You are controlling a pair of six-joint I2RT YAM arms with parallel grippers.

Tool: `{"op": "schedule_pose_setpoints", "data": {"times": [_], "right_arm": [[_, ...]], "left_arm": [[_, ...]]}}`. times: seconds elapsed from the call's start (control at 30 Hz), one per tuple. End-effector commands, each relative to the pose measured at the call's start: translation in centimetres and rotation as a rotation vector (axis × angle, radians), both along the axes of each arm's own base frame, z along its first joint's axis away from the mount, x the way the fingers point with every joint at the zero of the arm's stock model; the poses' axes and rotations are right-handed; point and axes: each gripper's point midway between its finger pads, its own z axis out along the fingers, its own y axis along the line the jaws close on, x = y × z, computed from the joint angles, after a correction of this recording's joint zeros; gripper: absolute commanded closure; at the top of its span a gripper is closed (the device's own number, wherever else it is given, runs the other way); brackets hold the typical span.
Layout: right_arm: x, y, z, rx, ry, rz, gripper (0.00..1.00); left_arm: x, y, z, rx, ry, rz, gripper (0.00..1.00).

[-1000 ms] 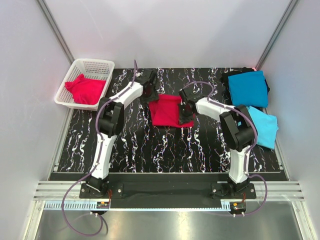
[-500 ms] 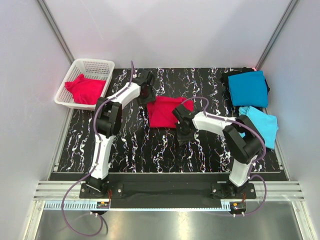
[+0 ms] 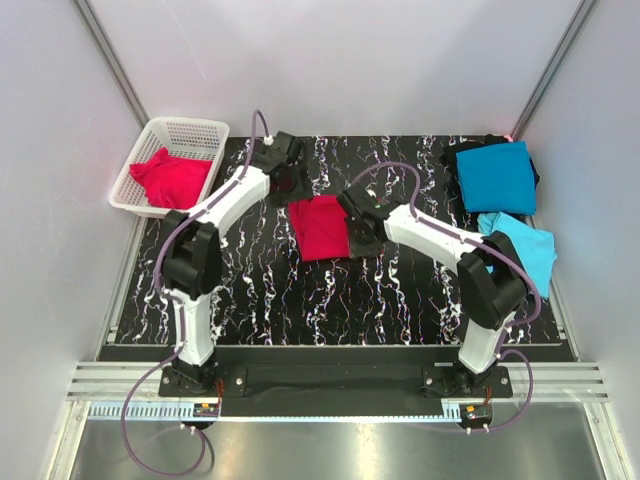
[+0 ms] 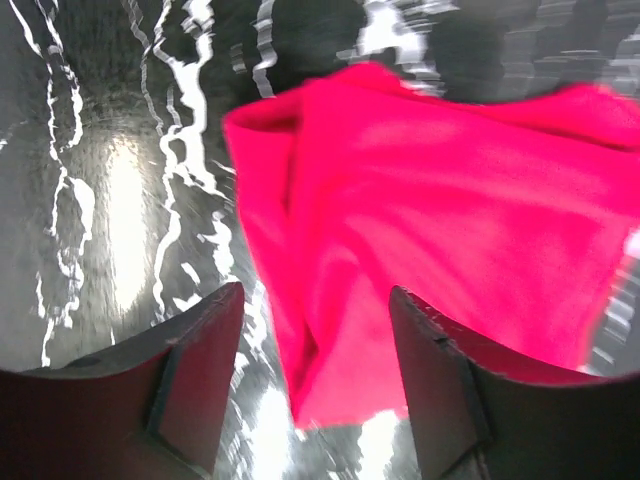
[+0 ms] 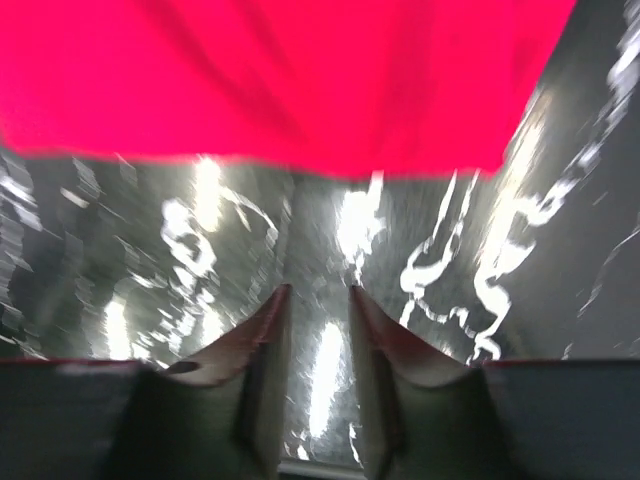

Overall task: Fold and stack the t-shirts
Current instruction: Fold the tshirt

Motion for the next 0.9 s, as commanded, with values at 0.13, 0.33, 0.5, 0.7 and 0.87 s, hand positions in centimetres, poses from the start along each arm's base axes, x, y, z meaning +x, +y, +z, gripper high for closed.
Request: {"op": "schedule_pose_setpoints", "data": {"times": [0.13,0.33,0.5,0.7,0.87], "right_arm": [[6.2,0.3,4.1,-0.049,-0.172,-0.008,0.54],[12.1,-0.5,2.8,0.04,-0.177,-0.055,0.59],[14.0,0.2,0.9,0.056,-0.165,-0.016,0.65],[13.7,0.6,-0.9,0.065,-0.128,-0.002,0.68],[13.4,0.4,-0.7,0.069,-0.136,-0.004,0.68]], "left_arm": [[-1.9,-0.9,6.2,-0.078,-0.107,-0.048,0.33],[-3.9,-1.4,2.6,-0.084,0.001,-0.012,0.34],[-5.7,-4.2,0.9,-0.121,0.062,-0.06,0.36],[-6.7,-7.0,0.8,-0.163,0.085,-0.101,0.37],[-7.2,-7.2,-0.1,-0.147,0.101,-0.084,0.37]]}}
